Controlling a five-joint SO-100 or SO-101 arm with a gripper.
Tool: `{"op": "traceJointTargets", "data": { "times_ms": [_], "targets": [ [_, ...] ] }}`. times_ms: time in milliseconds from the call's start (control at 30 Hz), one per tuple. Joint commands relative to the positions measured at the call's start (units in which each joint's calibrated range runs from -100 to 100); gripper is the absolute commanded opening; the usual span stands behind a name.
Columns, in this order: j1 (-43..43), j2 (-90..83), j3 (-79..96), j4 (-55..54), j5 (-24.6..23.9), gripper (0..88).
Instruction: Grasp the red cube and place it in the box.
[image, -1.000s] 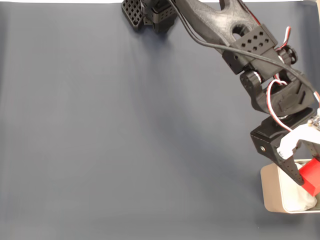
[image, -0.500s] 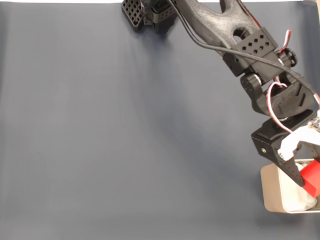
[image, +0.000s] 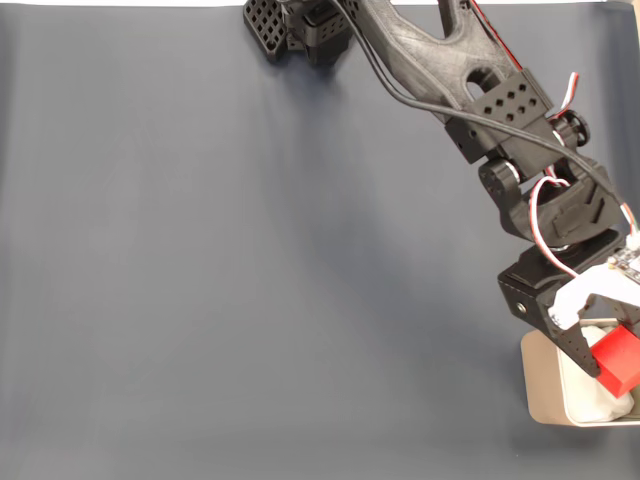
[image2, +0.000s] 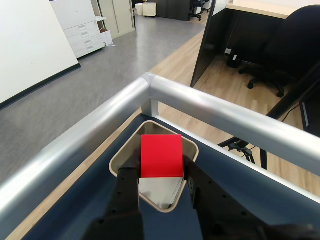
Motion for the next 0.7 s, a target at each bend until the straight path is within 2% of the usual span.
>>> {"op": "traceJointTargets", "data": {
  "times_ms": [0,667],
  "targets": [
    [0.8,-0.8,-3.5,-1.3,-0.3,1.2],
    [1.1,-0.9,-2.6,-2.0,-0.5,3.5]
  ]
}}
